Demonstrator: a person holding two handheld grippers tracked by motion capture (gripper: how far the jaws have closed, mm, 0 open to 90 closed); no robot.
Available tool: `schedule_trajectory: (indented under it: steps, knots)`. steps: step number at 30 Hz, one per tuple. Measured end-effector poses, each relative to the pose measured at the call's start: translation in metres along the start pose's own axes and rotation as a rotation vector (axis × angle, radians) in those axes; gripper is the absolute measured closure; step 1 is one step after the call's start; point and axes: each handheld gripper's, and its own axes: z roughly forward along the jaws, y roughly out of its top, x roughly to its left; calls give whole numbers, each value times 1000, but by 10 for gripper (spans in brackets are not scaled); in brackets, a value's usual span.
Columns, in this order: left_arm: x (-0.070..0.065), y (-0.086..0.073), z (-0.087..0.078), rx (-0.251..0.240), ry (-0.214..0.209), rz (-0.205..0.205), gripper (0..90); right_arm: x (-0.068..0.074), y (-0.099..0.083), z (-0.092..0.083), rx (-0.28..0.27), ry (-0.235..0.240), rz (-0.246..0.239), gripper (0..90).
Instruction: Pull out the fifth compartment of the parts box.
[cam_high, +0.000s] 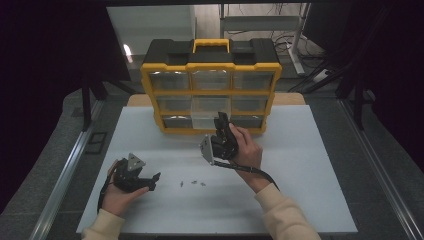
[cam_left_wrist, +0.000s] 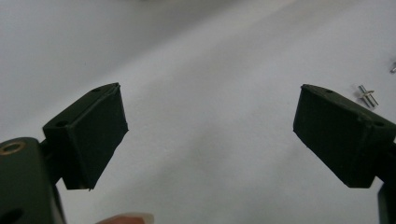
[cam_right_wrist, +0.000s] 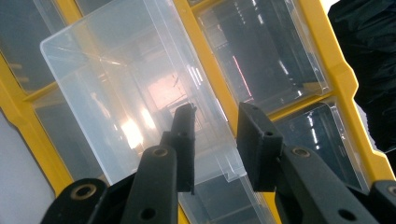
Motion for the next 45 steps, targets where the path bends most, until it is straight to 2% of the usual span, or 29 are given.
schedule_trajectory:
  steps: [20,26,28,34,36,40,42,45]
  knots:
    - [0,0,0,0,0,0,102,5,-2,-3,-6,10,-13,678]
    - [0,0,0,0,1,-1,102,3,-2,-3,-9,22,4,667]
    - [0,0,0,0,1,-1,102,1,-3,-3,-9,31,17,645]
    - [1,0,-1,-6,-5,-13,102,-8,-4,-8,-20,59,64,477]
    - [1,0,-1,-6,-5,-13,101,-12,-6,-11,-19,88,87,448]
    - [1,0,-1,-5,-5,-11,102,-19,-11,-17,-18,171,165,401]
    - [0,0,-1,-4,-5,-10,101,-23,-14,-19,-24,219,219,378]
    - [0,0,-1,-4,-4,-9,102,-29,-17,-23,-41,321,313,344]
